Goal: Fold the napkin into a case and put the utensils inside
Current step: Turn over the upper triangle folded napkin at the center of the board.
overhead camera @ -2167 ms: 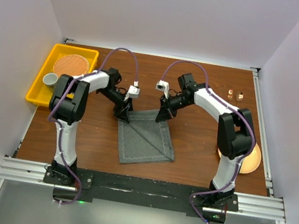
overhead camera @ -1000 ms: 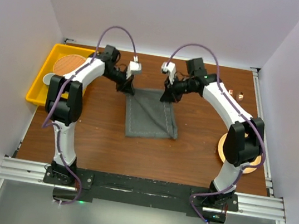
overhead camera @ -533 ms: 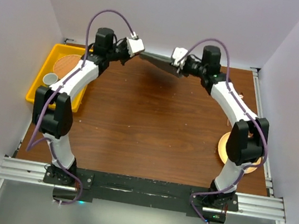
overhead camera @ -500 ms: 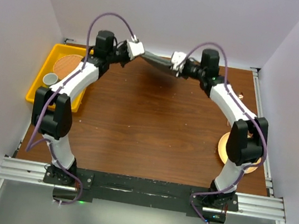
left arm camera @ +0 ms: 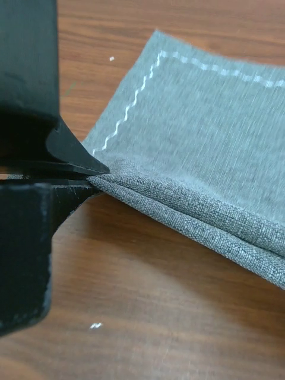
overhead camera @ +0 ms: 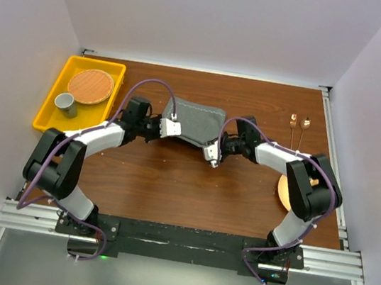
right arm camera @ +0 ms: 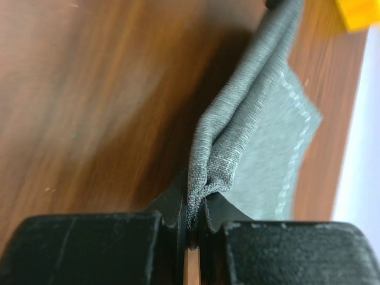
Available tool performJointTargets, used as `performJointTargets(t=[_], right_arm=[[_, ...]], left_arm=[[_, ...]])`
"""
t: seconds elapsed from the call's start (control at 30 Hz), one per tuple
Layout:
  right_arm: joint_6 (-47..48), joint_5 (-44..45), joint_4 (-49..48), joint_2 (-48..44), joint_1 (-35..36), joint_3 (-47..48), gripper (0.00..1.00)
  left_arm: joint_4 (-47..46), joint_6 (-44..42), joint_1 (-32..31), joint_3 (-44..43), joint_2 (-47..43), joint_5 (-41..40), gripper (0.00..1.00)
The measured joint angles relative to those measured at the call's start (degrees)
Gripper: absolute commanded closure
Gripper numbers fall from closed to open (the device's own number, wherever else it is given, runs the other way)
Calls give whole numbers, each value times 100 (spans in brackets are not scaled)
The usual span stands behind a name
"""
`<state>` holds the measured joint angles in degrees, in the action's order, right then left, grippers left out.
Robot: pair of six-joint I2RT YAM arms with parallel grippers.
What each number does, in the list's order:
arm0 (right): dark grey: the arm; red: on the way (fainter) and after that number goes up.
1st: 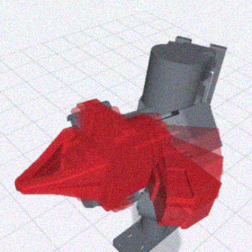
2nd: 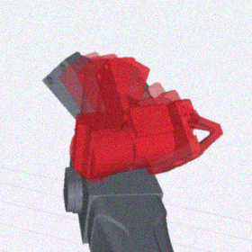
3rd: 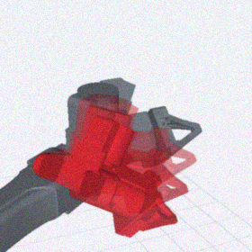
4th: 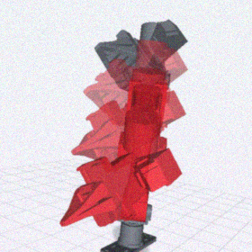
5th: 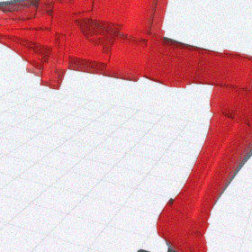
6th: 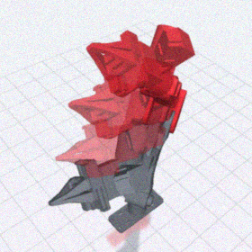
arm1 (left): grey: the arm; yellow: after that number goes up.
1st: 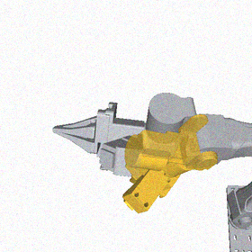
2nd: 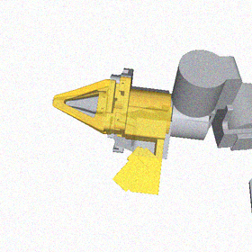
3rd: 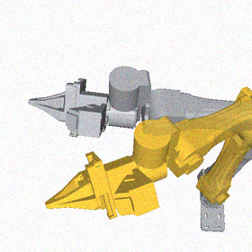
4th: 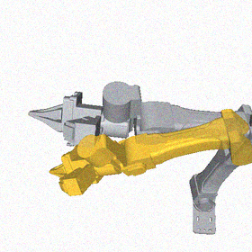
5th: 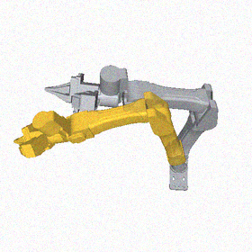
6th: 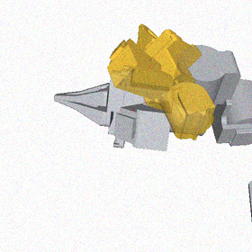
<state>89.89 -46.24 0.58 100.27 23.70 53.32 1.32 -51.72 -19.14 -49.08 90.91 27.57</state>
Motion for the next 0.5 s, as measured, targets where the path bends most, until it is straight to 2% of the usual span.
performJointTargets(t=[0.2,0.5], right_arm=[[986,87,592,-605,238,-286,100],[1471,520,1364,-708,809,-671,100]], left_arm=[[330,9,-33,109,-358,168,100],[953,7,-240,691,-549,404,100]])
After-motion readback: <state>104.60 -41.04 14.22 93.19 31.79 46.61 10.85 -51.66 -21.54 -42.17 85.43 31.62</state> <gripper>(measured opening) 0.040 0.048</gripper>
